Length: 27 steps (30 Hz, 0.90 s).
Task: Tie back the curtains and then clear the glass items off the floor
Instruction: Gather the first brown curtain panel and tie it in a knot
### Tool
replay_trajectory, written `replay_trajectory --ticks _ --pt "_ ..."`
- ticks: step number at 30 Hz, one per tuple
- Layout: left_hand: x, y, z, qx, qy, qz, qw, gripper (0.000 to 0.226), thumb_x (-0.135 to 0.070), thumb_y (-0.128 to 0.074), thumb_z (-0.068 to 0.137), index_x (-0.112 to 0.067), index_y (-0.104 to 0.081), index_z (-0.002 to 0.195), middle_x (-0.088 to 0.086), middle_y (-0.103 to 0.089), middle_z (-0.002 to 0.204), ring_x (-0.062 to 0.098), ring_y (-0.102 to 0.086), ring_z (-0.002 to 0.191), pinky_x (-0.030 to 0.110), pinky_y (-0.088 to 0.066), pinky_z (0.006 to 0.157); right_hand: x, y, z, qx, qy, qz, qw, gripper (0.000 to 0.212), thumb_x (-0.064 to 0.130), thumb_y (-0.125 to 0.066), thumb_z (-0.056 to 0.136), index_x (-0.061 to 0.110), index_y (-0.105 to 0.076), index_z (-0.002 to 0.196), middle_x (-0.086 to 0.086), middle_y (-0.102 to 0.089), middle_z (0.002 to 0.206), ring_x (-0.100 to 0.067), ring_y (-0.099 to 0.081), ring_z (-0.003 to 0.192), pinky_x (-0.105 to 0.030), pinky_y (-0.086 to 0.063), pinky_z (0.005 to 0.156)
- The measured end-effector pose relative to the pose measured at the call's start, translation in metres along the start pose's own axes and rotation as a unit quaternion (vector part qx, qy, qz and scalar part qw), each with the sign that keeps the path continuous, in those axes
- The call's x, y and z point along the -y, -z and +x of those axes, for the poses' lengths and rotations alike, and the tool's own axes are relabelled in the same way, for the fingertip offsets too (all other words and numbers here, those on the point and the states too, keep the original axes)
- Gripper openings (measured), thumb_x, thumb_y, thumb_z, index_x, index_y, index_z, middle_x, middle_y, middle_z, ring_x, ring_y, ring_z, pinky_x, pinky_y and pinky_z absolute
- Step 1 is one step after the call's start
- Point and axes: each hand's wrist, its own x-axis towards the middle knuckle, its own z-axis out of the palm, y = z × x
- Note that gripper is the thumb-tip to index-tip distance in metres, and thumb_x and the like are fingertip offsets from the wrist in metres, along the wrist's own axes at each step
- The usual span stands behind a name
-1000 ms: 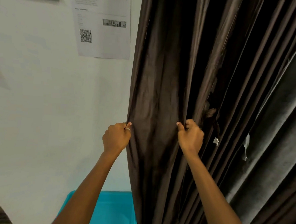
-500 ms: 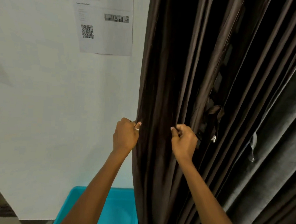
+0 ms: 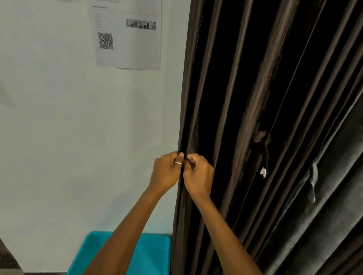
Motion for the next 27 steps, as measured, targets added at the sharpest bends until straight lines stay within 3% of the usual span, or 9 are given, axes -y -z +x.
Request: replay_trajectory --ticks 3,6,8,11,13,15,18,21,27 --pt "-0.009 0.001 0.0 0.025 0.0 -0.005 1.0 0.049 -0.05 -0.042 0.103 -0.02 -0.069 0.075 0.0 -0.069 0.066 0.012 -0.066 0.062 0.033 -0.057 0.065 0.001 0.0 0.001 0.001 -0.001 0.006 1.0 0.014 0.008 -0.063 0.097 0.013 -0.073 0.088 0.005 -0.066 0.081 -0.007 -0.064 0.074 -0.018 -0.054 0.062" --pt "-0.017 0.003 0.004 0.011 0.017 0.071 0.997 0.07 -0.072 -0.043 0.092 -0.011 -0.064 0.065 0.002 -0.063 0.056 0.018 -0.062 0.053 0.035 -0.052 0.055 0.001 -0.001 -0.002 0.003 -0.017 0.018 1.0 0.023 0.012 -0.061 0.099 0.016 -0.064 0.077 0.006 -0.06 0.07 -0.008 -0.06 0.063 -0.019 -0.047 0.053" --pt "-0.023 0.003 0.007 -0.011 0.026 0.123 0.992 0.065 -0.063 -0.046 0.095 -0.007 -0.06 0.064 0.003 -0.059 0.054 0.022 -0.06 0.053 0.032 -0.047 0.052 0.001 0.001 -0.002 0.027 -0.006 0.032 0.999 0.023 0.013 -0.059 0.101 0.016 -0.068 0.08 0.006 -0.063 0.071 -0.008 -0.062 0.064 -0.016 -0.047 0.055" --pt "-0.03 0.004 0.011 -0.036 0.023 0.183 0.982 0.046 -0.04 -0.045 0.103 -0.018 -0.054 0.064 -0.004 -0.054 0.057 0.02 -0.059 0.059 0.026 -0.038 0.05 -0.001 0.011 0.0 0.086 0.008 0.057 0.995 0.023 0.002 -0.061 0.097 0.015 -0.078 0.107 0.003 -0.076 0.094 -0.004 -0.07 0.086 -0.012 -0.054 0.075" --pt "-0.028 0.004 0.012 -0.04 0.013 0.208 0.977 0.042 -0.037 -0.043 0.104 -0.018 -0.054 0.068 -0.003 -0.053 0.059 0.021 -0.058 0.06 0.028 -0.041 0.053 -0.002 0.023 0.004 -0.005 -0.017 0.01 1.0 0.024 0.008 -0.066 0.095 0.017 -0.074 0.116 0.003 -0.074 0.11 -0.009 -0.071 0.093 -0.02 -0.057 0.08" --pt "-0.023 0.005 0.011 -0.039 0.007 0.219 0.975 0.042 -0.037 -0.042 0.105 -0.015 -0.056 0.071 -0.001 -0.056 0.063 0.023 -0.061 0.061 0.032 -0.051 0.059 -0.002 0.037 0.008 -0.147 -0.045 -0.07 0.986 0.027 0.02 -0.072 0.092 0.017 -0.064 0.118 0.0 -0.062 0.117 -0.017 -0.067 0.088 -0.03 -0.053 0.07" --pt "-0.02 0.005 0.012 -0.036 -0.003 0.217 0.975 0.044 -0.037 -0.041 0.105 -0.013 -0.059 0.072 0.001 -0.059 0.064 0.022 -0.062 0.06 0.035 -0.056 0.062 0.001 0.053 0.02 -0.172 -0.042 -0.129 0.976 0.05 0.035 -0.077 0.088 0.015 -0.051 0.125 -0.003 -0.053 0.124 -0.014 -0.059 0.097 -0.032 -0.051 0.069" --pt "-0.017 0.009 0.015 -0.032 0.003 0.218 0.975 0.046 -0.037 -0.041 0.105 -0.012 -0.057 0.071 0.001 -0.058 0.063 0.022 -0.061 0.06 0.034 -0.056 0.063 -0.006 0.067 0.036 -0.098 -0.029 -0.188 0.977 0.025 0.029 -0.067 0.096 0.015 -0.061 0.115 -0.005 -0.069 0.105 -0.024 -0.068 0.094 -0.037 -0.056 0.07" --pt "0.005 0.046 0.023 -0.081 0.033 0.211 0.973 0.047 -0.036 -0.042 0.105 -0.01 -0.056 0.068 0.003 -0.057 0.062 0.022 -0.059 0.06 0.034 -0.054 0.063 -0.036 0.114 0.056 -0.145 -0.104 -0.201 0.963 0.016 0.025 -0.063 0.099 0.015 -0.068 0.109 -0.012 -0.075 0.098 -0.039 -0.069 0.097 -0.047 -0.06 0.078"
